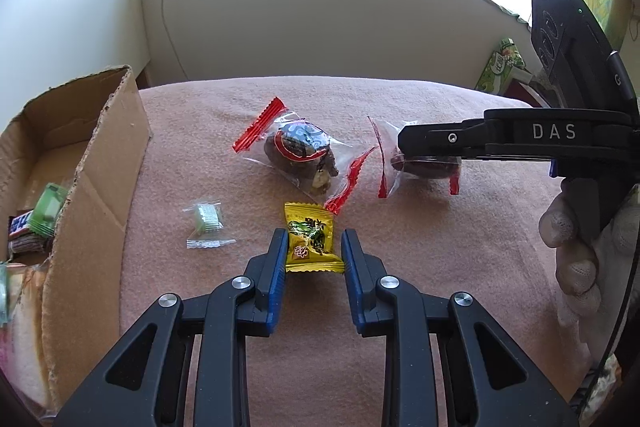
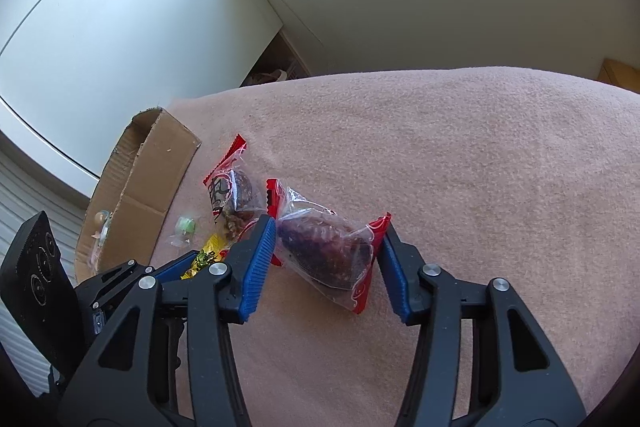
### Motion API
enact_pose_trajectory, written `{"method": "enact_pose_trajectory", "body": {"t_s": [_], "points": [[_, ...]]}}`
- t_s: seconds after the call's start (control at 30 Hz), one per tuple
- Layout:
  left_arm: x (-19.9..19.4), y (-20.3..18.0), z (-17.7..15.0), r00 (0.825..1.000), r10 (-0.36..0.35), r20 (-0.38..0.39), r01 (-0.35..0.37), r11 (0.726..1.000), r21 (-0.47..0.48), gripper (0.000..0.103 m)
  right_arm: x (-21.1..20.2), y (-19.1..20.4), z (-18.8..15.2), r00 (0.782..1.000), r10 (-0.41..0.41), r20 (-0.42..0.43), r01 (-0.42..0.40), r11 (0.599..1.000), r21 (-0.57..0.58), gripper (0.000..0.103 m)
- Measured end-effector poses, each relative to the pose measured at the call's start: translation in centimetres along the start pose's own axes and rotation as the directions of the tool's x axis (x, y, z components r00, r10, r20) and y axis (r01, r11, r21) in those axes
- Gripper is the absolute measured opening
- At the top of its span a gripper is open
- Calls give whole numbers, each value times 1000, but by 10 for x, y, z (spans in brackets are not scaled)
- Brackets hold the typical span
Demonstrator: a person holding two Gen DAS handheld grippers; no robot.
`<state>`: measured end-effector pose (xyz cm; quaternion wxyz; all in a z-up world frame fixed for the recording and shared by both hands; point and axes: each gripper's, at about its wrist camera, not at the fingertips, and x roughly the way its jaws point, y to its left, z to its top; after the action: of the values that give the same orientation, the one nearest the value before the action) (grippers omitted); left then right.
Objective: Organize snacks
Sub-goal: 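Grasp the yellow candy packet with the left tool while the right tool grasps the large red-edged clear packet, then carry the yellow packet and red-edged packet into the box and open both tools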
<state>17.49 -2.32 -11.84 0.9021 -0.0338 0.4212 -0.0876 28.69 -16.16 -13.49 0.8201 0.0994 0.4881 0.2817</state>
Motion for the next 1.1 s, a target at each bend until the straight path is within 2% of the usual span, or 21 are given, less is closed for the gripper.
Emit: {"method": "enact_pose_trajectory", "body": {"t_s": [0.2, 0.47, 0.7, 1.1], "points": [[-15, -6, -4, 999, -24, 27, 24, 1000, 6, 25, -13, 3, -7, 999, -24, 21, 24, 1000, -7, 52], [-48, -9, -4, 994, -39, 104, 37, 999, 18, 25, -40, 19, -14, 997, -47, 68, 50, 998, -44, 52], [-73, -1, -5, 986, -39, 159, 38, 999, 10, 25, -57, 49, -17, 994, -42, 104, 51, 995, -91, 52], [-117, 32, -15, 970, 5, 242, 7, 999, -49, 25, -56, 115, -19, 993, -14, 116, 34, 984, -177, 52]]}}
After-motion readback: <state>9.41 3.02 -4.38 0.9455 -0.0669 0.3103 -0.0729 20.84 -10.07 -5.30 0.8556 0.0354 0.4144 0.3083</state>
